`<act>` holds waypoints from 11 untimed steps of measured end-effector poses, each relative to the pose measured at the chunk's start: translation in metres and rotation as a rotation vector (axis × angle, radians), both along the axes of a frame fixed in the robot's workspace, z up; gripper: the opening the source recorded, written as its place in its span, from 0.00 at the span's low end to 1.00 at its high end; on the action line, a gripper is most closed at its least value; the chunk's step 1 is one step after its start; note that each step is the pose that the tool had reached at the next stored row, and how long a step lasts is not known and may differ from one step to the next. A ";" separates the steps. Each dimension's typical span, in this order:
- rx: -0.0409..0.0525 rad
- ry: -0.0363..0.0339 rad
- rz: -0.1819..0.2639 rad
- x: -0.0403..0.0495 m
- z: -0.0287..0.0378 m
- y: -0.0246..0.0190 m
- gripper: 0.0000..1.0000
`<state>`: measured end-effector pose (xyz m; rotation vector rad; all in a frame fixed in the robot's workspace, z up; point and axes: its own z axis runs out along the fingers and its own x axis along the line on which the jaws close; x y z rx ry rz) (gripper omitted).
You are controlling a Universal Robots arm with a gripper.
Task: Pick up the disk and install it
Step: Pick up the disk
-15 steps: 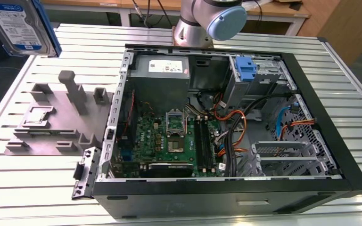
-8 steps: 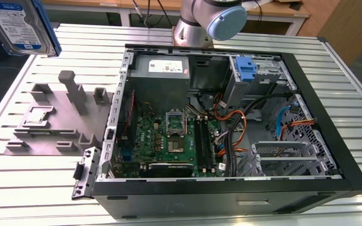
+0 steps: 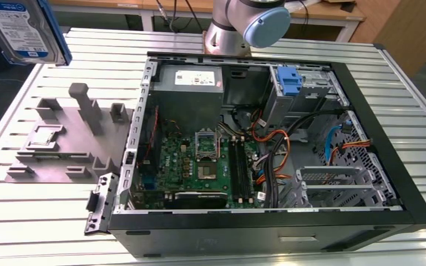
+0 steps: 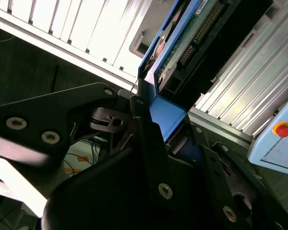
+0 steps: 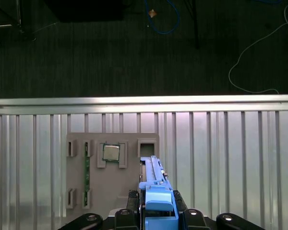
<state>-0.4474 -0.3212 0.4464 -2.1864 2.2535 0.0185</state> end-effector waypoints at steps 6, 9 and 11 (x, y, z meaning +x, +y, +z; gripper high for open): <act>0.0000 0.0000 0.000 0.0000 0.0013 0.0000 0.37; 0.0000 0.0000 0.000 0.0000 0.0021 0.0000 0.37; 0.0001 -0.0002 0.000 0.0000 0.0025 0.0000 0.37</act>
